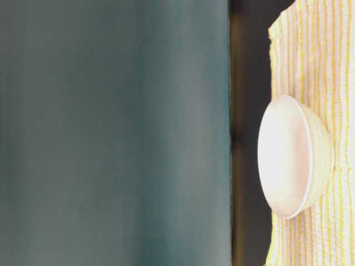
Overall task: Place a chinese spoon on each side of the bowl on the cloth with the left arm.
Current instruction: 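Move the left gripper over the right white spoon below the cloth, then close the left gripper on the right spoon's bowl and lift it, then carry the spoon onto the cloth right of the bowl and lower it, then open the left gripper to release the spoon, then move the left gripper down to the left white spoon and grasp it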
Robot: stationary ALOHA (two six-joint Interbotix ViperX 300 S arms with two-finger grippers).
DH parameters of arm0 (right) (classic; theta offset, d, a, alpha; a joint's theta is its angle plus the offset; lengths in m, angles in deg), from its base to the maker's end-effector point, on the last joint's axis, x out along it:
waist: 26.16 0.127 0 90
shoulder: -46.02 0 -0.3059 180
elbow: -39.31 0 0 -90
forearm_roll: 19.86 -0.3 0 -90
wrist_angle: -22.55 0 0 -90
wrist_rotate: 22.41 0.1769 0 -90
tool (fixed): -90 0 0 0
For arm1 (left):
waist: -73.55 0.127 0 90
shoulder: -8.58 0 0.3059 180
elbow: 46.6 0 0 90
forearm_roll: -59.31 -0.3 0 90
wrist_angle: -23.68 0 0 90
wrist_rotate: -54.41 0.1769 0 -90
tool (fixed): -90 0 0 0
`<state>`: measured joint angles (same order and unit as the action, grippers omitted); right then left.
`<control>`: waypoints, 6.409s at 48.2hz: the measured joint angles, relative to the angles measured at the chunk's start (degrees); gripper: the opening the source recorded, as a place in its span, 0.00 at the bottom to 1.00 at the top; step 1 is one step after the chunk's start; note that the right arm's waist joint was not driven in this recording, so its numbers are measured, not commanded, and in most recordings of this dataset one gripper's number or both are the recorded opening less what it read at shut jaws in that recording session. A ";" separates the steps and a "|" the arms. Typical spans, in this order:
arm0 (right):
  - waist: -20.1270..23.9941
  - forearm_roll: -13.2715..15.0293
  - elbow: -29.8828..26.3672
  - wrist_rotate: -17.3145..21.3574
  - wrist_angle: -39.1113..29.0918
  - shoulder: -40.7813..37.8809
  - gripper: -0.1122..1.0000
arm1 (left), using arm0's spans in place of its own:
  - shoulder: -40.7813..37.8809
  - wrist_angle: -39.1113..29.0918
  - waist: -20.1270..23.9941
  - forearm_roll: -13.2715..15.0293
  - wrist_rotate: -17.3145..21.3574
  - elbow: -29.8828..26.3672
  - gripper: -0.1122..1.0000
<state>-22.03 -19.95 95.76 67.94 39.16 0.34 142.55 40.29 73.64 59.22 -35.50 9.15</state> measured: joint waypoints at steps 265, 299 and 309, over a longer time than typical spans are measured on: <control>0.00 -0.70 3.96 0.00 -6.15 4.92 0.11 | -81.91 -37.44 12.30 -2.29 -4.04 -66.45 0.43; 0.00 -0.70 4.48 0.00 -7.56 7.56 0.11 | -64.86 -40.61 3.34 -2.37 -4.13 -58.01 0.85; 0.00 -0.70 4.66 -0.09 -7.91 8.00 0.11 | -52.21 -41.57 -1.32 -2.37 -7.91 -42.54 0.85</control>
<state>-22.03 -20.65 100.42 67.85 31.25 8.34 90.34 -1.28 72.32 56.85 -43.41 -33.39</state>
